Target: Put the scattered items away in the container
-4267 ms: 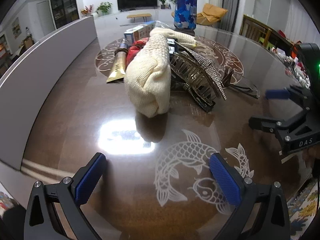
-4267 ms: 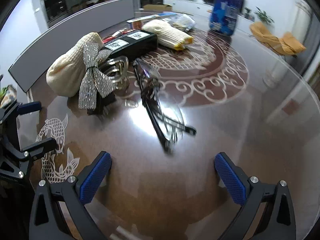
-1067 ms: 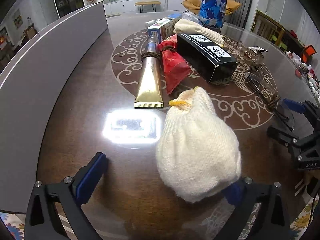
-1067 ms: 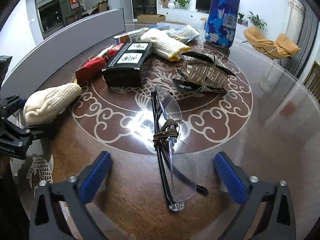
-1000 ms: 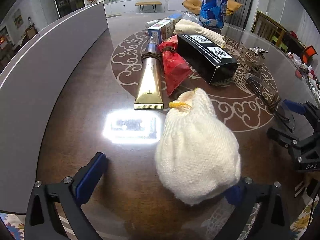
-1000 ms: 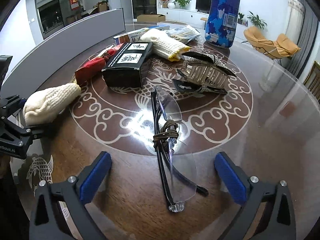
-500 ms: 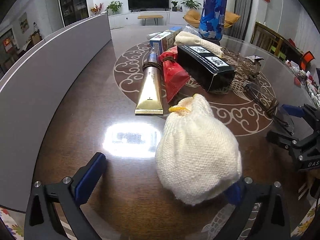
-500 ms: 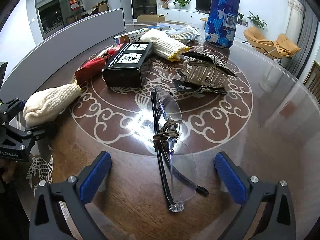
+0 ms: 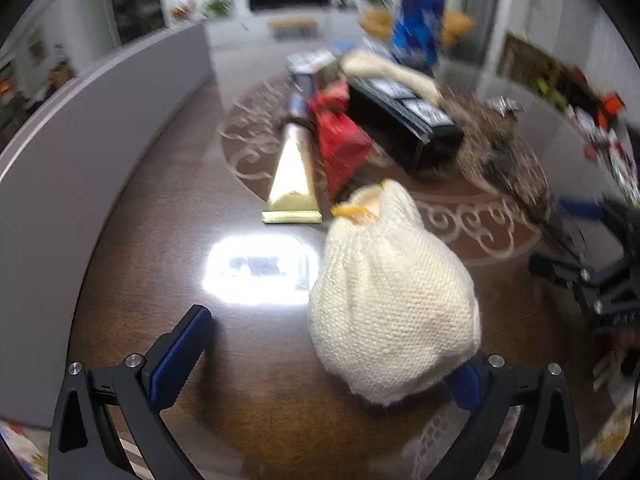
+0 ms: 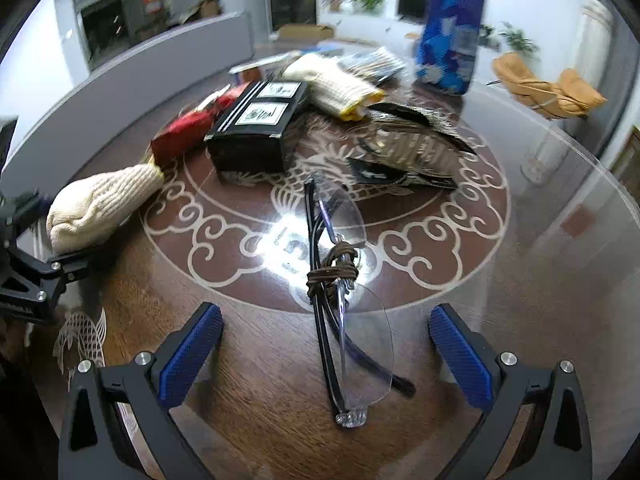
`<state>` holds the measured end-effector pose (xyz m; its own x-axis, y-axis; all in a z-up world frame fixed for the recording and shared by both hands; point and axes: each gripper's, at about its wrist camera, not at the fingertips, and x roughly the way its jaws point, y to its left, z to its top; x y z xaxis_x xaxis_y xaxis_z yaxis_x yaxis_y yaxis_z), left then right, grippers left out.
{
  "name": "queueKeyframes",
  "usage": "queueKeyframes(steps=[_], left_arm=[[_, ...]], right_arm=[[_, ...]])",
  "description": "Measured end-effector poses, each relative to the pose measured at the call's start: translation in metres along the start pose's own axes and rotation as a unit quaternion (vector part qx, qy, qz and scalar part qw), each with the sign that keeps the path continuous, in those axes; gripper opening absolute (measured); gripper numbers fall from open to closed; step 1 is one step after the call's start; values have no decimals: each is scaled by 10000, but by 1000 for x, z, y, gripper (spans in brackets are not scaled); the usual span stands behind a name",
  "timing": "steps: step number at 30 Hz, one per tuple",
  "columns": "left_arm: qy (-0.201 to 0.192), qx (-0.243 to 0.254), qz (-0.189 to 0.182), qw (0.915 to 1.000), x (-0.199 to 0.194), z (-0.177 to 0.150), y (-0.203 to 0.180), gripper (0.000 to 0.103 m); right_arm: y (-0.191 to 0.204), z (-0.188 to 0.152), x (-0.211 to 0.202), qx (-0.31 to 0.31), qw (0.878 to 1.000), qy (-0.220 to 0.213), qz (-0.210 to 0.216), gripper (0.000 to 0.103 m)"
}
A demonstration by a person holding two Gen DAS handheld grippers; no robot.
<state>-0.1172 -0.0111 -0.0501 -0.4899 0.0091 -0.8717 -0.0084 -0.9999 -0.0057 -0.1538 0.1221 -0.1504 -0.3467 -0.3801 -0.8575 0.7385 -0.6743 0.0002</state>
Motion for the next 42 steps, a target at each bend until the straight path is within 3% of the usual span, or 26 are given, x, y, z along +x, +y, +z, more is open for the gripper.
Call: queueKeyframes(steps=[2,5,8,9,10,11,12,13,14,16,27,33,35,37,38,42], left_arm=[[407,92,-180,9990,2,10,-1,103],[462,3,-469,9978,-6,24,-1,103],[585,115,-450,9972,-7,34,-9,103],[655,155,-399,9969,-5,36,-13,101],[704,173,-385,9966,-3,36,-14,97],[784,192,-382,9960,0,35,-17,87],[875,212,-371,9952,4,35,-21,71],[905,237,-355,9950,6,32,-23,67],[791,367,-219,9959,4,32,-28,53],[743,411,-185,9962,2,33,-30,47],[104,144,-494,9986,-59,22,-15,43],[135,89,-392,9991,-64,-3,-3,43],[178,71,-390,9991,-63,-9,-1,43],[200,46,-394,9990,-62,-14,0,43],[206,36,-401,9990,-62,-16,0,43],[240,-7,-451,9987,-58,-18,-2,43]], right_arm=[[-3,13,5,-108,9989,460,70,103],[-9,29,11,-83,9950,969,240,101],[-10,42,14,-176,9915,1255,289,90],[-9,45,13,-233,9911,1282,264,80],[-8,48,13,-305,9907,1310,226,71],[-7,49,12,-359,9903,1325,212,67],[-5,51,12,-421,9900,1333,197,57],[-5,52,10,-435,9901,1317,204,39],[-6,53,8,-398,9903,1310,222,29],[-10,53,4,-232,9907,1298,323,20],[-5,29,-48,-166,9942,875,602,19],[-2,37,-35,-167,9931,967,649,19],[-8,41,-33,-12,9941,936,553,24],[-16,45,-30,217,9935,991,510,61],[-20,45,-28,305,9929,1033,512,67],[-24,49,-11,500,9881,1362,510,69]])
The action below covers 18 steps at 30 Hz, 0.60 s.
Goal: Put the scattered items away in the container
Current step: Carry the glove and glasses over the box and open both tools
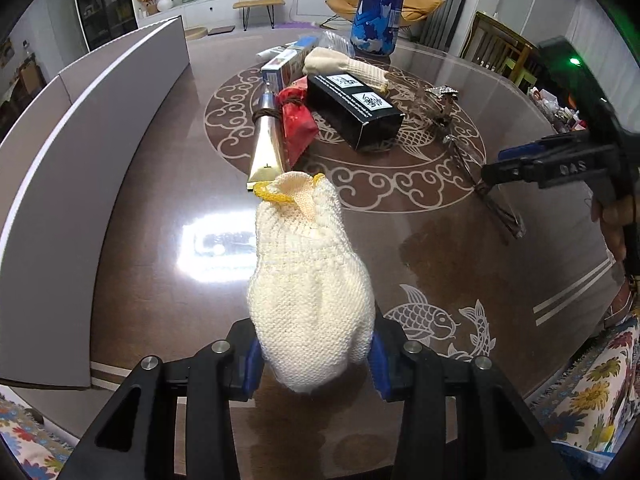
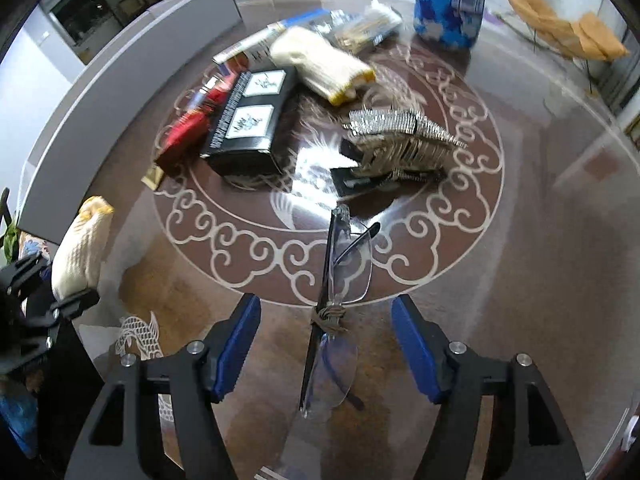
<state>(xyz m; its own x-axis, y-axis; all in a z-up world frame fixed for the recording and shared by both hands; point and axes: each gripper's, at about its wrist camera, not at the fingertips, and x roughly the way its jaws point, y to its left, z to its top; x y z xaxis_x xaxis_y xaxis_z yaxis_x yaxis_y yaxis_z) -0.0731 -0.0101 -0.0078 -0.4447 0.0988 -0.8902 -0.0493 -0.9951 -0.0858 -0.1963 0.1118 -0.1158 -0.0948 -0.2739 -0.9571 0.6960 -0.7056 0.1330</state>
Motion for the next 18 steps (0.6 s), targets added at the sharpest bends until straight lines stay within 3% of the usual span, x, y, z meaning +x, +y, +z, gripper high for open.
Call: queueKeyframes(steps=[5,9,12,18], left_arm=[[2,42,-21,10000,-2,1,-6,43],[-9,10,-29,10000,-4,1,-5,43],[-35,-10,-17,10000,-8,1,-2,43],[-175,-79,10,9998,-25,5,9,43]], right_arm=[[1,7,24,143,9992,351,82,64],[2,11,25,80,9992,370,-86,21],[3,10,18,30,9994,328,-73,15],[3,9,-10,98,9999,72,58,15]])
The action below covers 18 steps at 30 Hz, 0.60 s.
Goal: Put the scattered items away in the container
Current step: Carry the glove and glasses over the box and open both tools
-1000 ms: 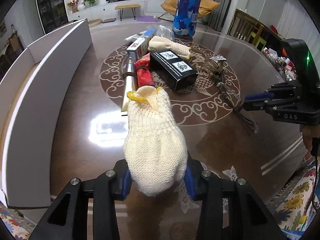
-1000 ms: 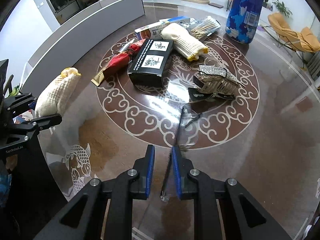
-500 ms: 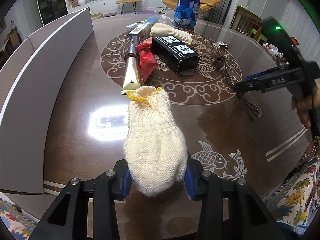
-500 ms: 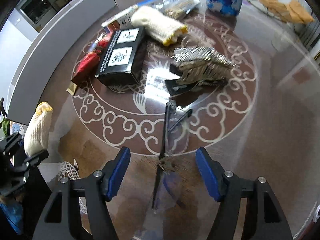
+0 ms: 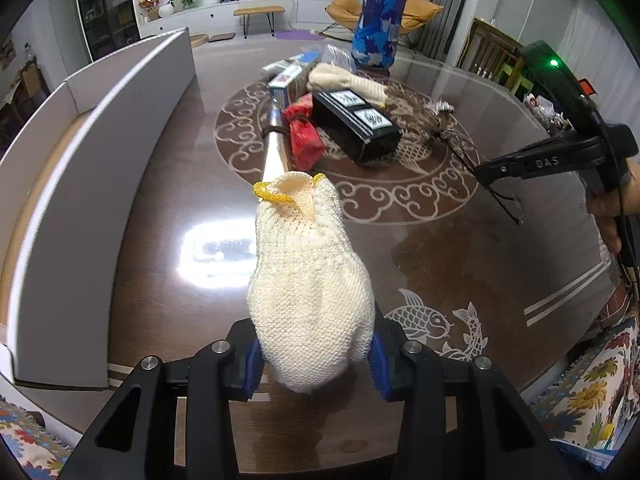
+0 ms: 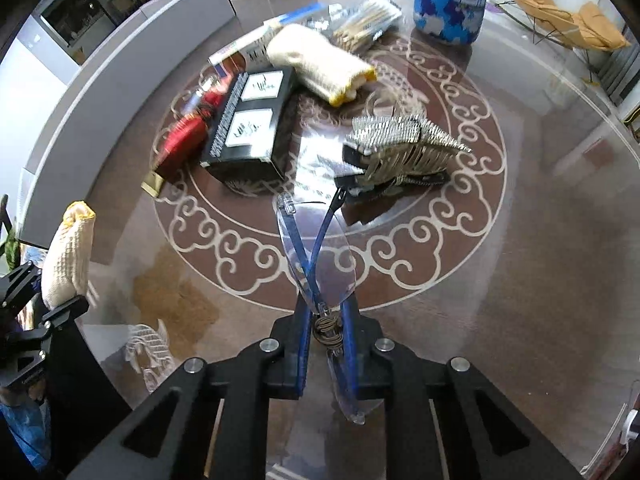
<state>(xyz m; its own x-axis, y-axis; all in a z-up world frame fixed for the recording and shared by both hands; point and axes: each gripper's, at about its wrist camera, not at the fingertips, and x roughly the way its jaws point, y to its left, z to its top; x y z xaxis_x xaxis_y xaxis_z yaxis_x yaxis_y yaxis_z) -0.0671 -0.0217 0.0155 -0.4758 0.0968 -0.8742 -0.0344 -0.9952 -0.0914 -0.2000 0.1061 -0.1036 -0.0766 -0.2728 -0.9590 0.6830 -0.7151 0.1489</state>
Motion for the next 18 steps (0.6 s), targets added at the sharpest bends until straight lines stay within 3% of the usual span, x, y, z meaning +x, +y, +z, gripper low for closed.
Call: queueKeyframes(steps=[4,10,18], left_arm=[[-218,-86,-8,9997,-23,7,13,43],[-545,-412,101,9976,-72,20,69,43],[-637,-1330,802,9858,-108,31,208,43]], right_arm=[[14,4,-26,-59,9996,-243,164,15],[81,34,-56,-370,9953,-627,631,15],[242,123,-72,-1024,9727,-1102,1770,15]])
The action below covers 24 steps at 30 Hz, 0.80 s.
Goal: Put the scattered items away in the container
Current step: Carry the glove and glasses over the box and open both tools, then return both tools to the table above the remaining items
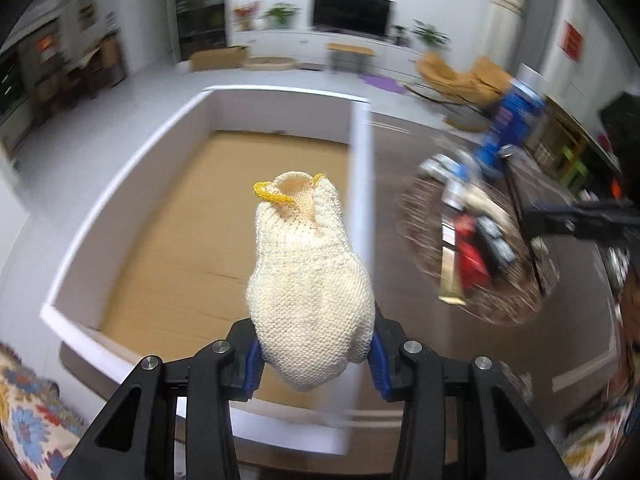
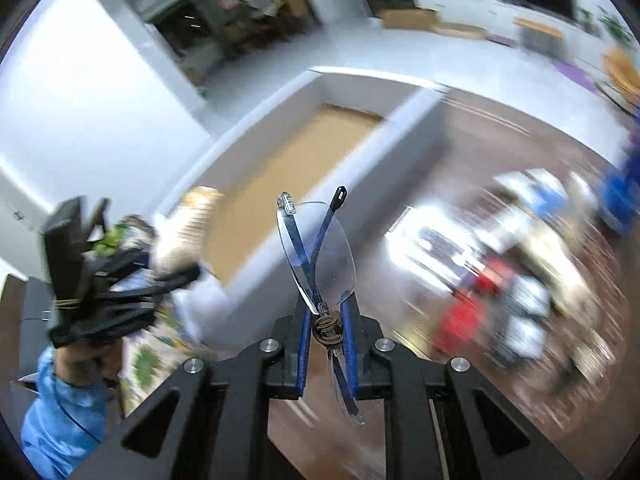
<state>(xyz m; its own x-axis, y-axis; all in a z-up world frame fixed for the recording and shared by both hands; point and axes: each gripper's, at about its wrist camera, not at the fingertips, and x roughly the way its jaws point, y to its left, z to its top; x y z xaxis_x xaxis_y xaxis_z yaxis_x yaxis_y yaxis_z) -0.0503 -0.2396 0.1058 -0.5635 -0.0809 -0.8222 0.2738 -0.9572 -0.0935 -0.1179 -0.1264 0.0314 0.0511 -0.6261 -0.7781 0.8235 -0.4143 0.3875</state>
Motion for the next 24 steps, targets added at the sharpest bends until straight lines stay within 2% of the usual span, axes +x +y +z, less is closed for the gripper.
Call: queueKeyframes(steps=[6,12,15,17,18,19,21,24], left_arm=[[234,-586,271,9976,31,10,73,43],[602,-667,502,9947,71,8,106,43],[707,-702,575,9934,85,7,117,44],[846,-784,632,9913,95,7,125,50],[930,-852,700,9895,100,6,129,54],[948,-886,741,9888,102,5,131,54],[896,-852,766,9894,102,1,130,57],[805,-876,750,9901,100,1,125,67]], right_arm=[[76,53,94,-180,9982,-68,569,15],[106,62,186,-372,9984,351,226,15],[111,59,206,-310,9985,438,96,16],[110,60,215,-238,9987,459,3,29],[113,60,215,-232,9987,450,-60,49],[116,59,211,-261,9989,386,-94,63],[117,60,201,-341,9992,165,-117,71],[109,59,179,-248,9996,-98,-10,72]])
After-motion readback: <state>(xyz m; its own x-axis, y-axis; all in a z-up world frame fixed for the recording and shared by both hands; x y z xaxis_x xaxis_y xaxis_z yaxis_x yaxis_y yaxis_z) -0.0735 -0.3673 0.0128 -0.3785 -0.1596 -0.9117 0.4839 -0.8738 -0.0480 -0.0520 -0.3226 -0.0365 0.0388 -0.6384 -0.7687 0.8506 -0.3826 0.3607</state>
